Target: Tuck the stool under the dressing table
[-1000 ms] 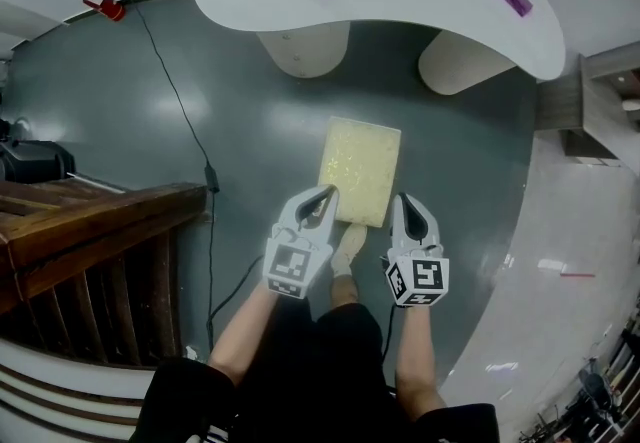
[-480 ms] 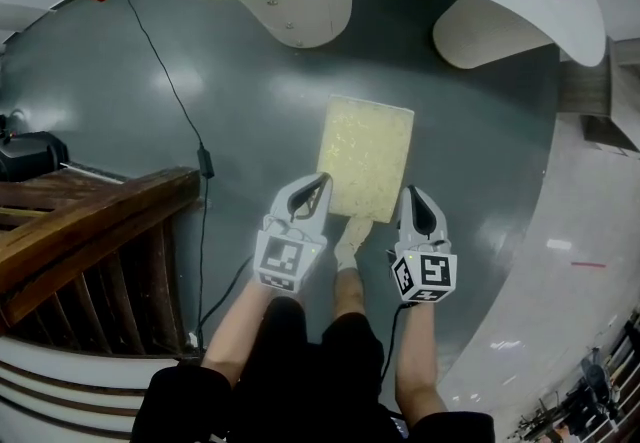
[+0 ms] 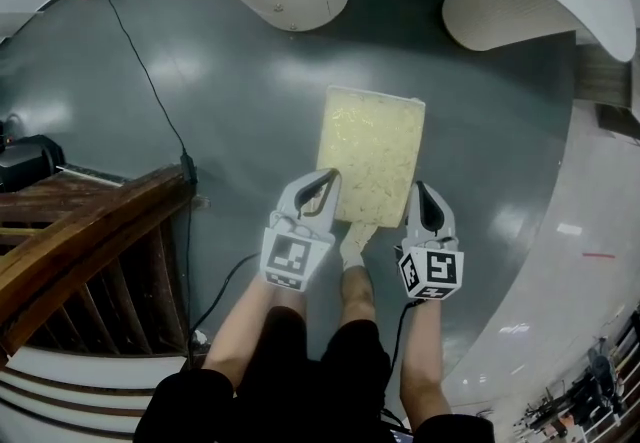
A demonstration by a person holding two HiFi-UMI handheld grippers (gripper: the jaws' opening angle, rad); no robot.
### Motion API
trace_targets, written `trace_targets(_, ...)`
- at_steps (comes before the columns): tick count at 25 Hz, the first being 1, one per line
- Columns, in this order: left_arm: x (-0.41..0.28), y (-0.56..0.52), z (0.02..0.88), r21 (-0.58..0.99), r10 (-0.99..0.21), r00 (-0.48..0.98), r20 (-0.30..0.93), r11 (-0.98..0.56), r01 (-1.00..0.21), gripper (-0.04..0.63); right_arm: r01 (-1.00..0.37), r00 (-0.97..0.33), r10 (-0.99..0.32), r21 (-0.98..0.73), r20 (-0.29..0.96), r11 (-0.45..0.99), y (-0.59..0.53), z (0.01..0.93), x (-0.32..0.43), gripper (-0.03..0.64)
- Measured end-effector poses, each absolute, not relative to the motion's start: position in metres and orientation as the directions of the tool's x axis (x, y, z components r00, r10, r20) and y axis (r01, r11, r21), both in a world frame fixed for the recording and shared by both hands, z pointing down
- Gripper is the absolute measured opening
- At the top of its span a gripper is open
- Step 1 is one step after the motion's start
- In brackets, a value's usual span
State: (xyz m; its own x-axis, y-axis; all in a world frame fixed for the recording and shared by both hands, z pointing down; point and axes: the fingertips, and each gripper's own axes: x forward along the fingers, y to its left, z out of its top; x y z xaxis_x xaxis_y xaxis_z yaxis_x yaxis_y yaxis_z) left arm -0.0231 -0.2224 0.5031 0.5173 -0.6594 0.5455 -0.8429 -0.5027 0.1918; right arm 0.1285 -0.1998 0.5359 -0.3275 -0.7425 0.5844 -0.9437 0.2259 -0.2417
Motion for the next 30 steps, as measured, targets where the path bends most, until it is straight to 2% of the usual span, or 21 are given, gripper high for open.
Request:
trace_targets(23, -0.039, -0.222, 0.656, 0.222, -0.609, 0.485, 0.628, -0.457, -0.861, 0.008, -0.946, -0.318, -0.68, -0.266, 0.661, 0.184, -0.201, 0.685, 0.136, 0.003)
trace_targets(27, -0.042, -0.221, 0.673, 0.267, -0.597, 0.489, 0.636, -0.425, -0.865, 0.077, -0.949, -0.307, -0.682, -0.265, 0.664, 0.17, -0.202, 0.697, 0.139, 0.038)
trace_targets(30, -0.046, -0.223, 0.687, 0.31, -0.587, 0.489, 0.645, -0.384, -0.87, 0.203, -0.947, -0.308, -0.676, -0.284, 0.669, 0.15, -0.202, 0.709, 0.144, 0.113)
